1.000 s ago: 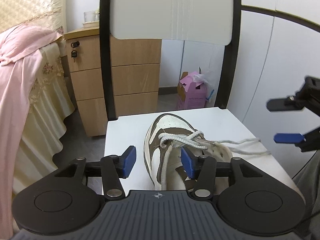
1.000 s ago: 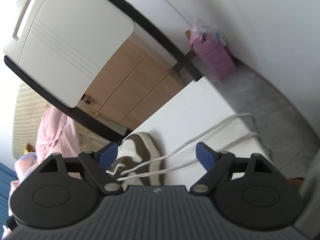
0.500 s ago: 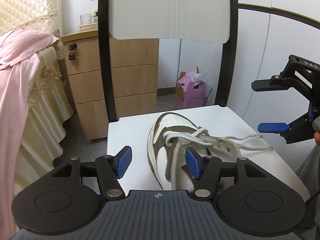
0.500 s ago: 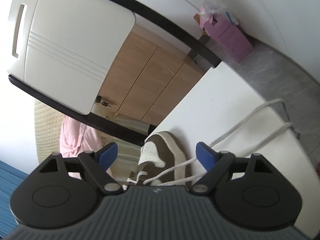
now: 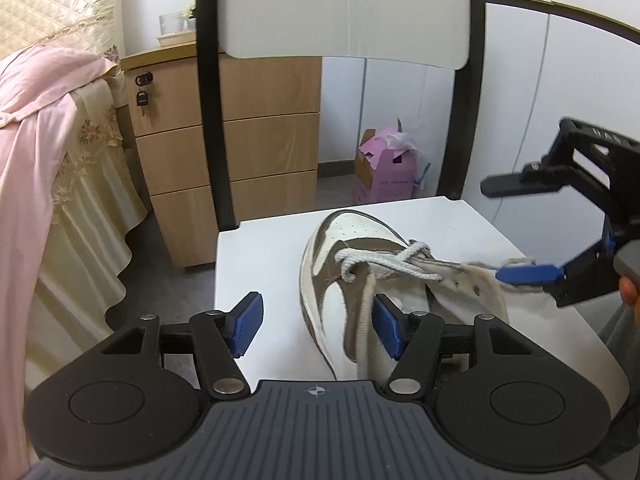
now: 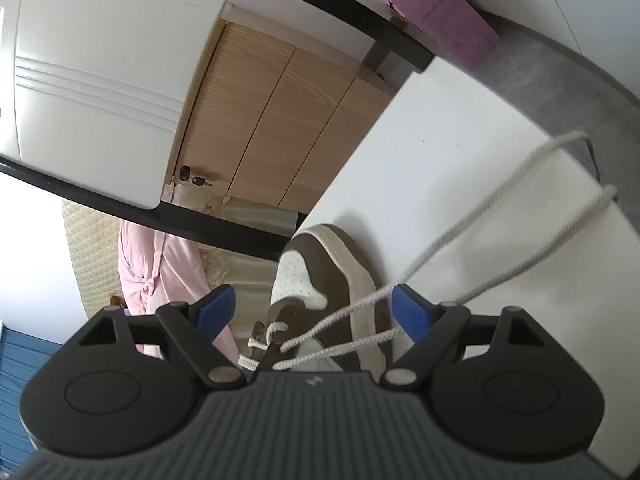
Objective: Lace up shoes with both hands
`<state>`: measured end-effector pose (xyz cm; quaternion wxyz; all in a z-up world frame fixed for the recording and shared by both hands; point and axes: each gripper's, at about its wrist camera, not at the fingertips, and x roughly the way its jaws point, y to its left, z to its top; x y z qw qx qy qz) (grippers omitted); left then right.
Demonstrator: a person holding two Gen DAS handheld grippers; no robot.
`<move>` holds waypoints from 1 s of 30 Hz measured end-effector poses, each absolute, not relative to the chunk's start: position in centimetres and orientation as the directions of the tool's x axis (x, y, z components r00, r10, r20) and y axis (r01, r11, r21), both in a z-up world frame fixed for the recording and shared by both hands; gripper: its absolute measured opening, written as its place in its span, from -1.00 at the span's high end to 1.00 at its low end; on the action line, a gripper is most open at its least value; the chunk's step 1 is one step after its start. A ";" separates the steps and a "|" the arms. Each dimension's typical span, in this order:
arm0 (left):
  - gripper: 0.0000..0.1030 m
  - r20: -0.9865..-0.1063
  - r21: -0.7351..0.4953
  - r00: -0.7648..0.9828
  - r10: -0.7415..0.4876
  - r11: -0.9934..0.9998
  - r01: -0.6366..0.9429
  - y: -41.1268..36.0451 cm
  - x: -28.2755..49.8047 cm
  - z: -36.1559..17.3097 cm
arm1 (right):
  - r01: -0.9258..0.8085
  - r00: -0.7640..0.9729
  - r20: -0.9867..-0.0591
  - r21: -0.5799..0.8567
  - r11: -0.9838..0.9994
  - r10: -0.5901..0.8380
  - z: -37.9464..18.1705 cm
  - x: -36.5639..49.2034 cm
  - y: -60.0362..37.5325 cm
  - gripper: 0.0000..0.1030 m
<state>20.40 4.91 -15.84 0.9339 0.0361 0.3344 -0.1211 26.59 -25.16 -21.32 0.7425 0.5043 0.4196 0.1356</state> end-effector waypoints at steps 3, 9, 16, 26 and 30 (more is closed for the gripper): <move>-0.25 -0.639 -0.022 0.743 -0.199 0.970 0.241 5.1 20.7 -16.0 | 0.238 0.593 -0.503 0.855 0.461 0.628 -21.8 26.8 -24.8 -0.67; -0.25 -0.647 -0.012 0.737 -0.194 0.970 0.244 5.0 21.0 -16.2 | 0.241 0.649 -0.513 0.839 0.488 0.561 -22.5 27.5 -25.0 -0.32; -0.26 -0.656 -0.004 0.731 -0.185 0.970 0.242 5.0 21.1 -16.4 | 0.278 0.779 -0.484 0.836 0.472 0.399 -22.5 27.9 -27.1 0.69; -0.28 -0.666 -0.007 0.723 -0.183 0.971 0.239 5.0 21.1 -16.5 | 0.182 0.908 -0.335 0.856 0.484 0.251 -16.8 28.7 -31.3 0.84; -0.28 -0.666 -0.009 0.723 -0.185 0.971 0.240 5.0 21.1 -16.5 | 0.121 0.937 -0.272 0.843 0.524 0.220 -13.4 29.3 -33.2 0.95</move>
